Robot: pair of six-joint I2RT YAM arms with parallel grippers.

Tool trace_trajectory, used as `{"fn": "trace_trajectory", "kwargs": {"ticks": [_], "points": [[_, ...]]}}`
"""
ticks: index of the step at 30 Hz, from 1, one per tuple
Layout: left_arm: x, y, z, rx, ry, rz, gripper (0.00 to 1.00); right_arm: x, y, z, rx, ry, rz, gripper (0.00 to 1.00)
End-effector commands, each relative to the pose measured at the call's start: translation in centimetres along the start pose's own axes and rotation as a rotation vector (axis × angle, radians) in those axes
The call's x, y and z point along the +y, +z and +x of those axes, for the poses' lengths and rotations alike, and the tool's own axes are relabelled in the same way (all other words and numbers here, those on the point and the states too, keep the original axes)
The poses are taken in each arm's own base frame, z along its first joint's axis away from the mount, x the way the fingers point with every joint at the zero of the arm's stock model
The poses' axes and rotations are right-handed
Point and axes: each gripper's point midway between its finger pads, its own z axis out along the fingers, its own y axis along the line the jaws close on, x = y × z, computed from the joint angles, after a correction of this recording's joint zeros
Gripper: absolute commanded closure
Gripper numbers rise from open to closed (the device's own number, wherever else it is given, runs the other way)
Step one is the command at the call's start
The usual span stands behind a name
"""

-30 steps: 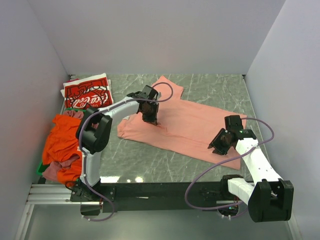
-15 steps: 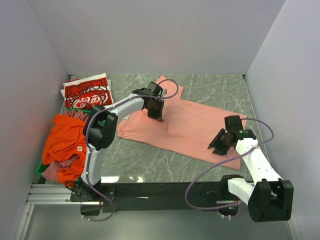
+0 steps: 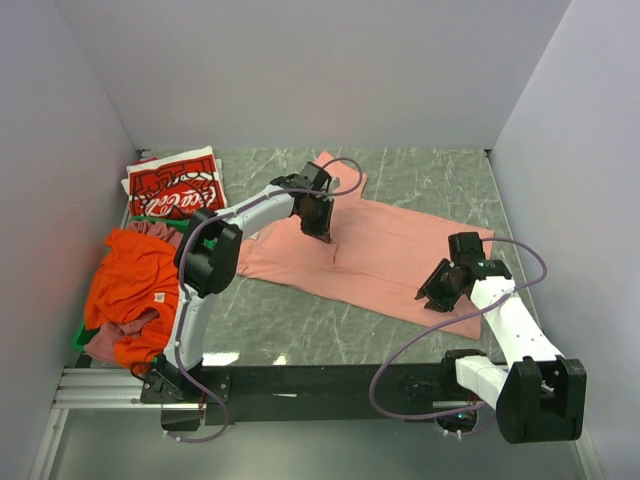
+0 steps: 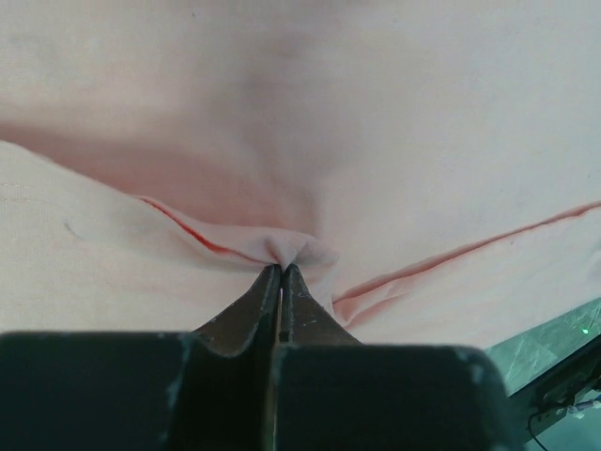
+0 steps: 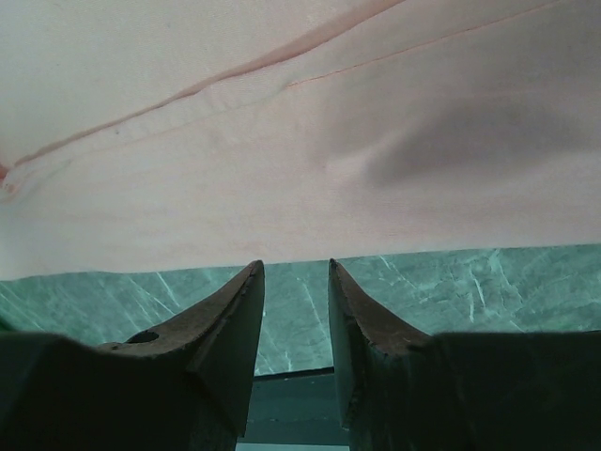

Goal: Fold and stack the t-shirts
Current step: Fold the tshirt

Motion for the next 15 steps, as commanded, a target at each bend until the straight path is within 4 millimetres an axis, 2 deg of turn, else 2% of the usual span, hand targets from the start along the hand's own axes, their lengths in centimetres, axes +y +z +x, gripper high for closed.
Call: {"fn": "trace_trajectory", "kwargs": {"ticks": [1, 5, 6, 10, 15], "points": [[-1.5, -0.9, -1.8, -0.035, 0.024, 0.031, 0.93, 0.4, -0.3, -0.5, -0.015, 0.006, -0.01, 0.59], [-2.9, -2.2, -2.7, -0.053, 0.02, 0.078, 0.79, 0.4, -0.6, -0.5, -0.022, 0.009, -0.01, 0.59], [-3.7, -3.1, -3.1, -0.065, 0.016, 0.105, 0.76, 0.6, -0.8, -0.8, -0.032, 0.007, -0.015, 0.59], [-6.8, -6.6, -5.3, -0.143, 0.019, 0.202, 0.73, 1.0, -1.4, -1.2, -0.054, 0.003, -0.028, 0.59], [-8.4, -11.4, -7.7, -0.268, 0.034, 0.212, 0.71, 1.1, -1.8, -1.4, -0.065, -0.001, -0.035, 0.59]]}}
